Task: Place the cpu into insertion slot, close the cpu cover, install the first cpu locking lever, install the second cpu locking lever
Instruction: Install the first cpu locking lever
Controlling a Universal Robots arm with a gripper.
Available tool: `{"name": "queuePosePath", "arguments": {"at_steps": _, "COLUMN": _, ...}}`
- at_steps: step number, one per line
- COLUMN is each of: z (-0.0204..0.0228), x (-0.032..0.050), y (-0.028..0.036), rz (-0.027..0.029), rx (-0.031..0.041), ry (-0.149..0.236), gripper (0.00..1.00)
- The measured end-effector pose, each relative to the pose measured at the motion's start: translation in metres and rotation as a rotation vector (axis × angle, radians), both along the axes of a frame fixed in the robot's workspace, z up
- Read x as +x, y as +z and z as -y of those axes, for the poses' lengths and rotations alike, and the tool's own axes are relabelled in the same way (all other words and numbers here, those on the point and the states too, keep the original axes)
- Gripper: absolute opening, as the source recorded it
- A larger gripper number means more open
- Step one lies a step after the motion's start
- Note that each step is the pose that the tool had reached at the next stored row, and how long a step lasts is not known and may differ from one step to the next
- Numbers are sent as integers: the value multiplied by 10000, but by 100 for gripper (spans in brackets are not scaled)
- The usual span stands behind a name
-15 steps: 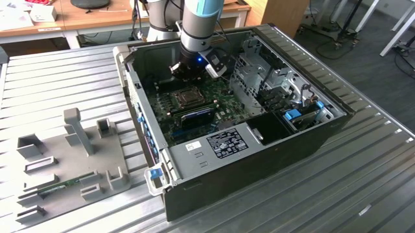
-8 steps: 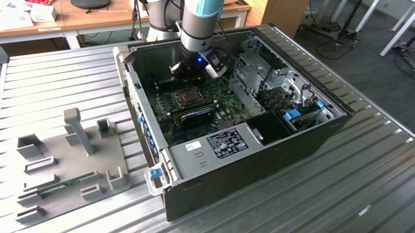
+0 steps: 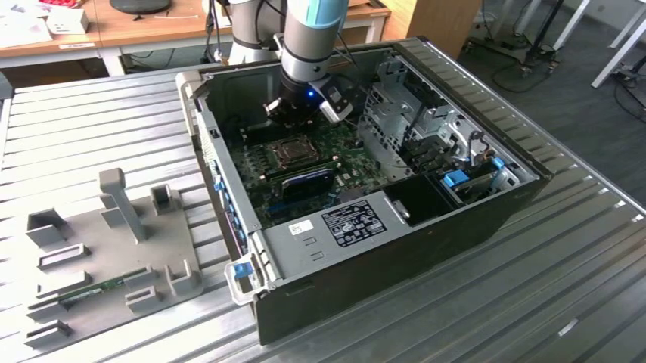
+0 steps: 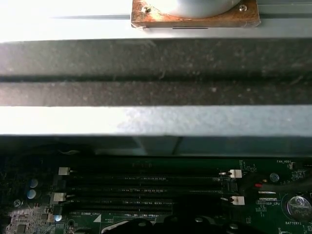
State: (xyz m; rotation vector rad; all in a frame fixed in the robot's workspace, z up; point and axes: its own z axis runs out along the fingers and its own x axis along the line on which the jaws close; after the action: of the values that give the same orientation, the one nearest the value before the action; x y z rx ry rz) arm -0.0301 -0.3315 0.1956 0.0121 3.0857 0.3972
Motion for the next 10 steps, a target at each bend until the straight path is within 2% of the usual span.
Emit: {"name": "queuePosePath", "arguments": {"at_steps": 10, "z": 1, "x": 0, "y": -21, "rz": -1, "rx": -2, "ry": 0, "gripper": 10}}
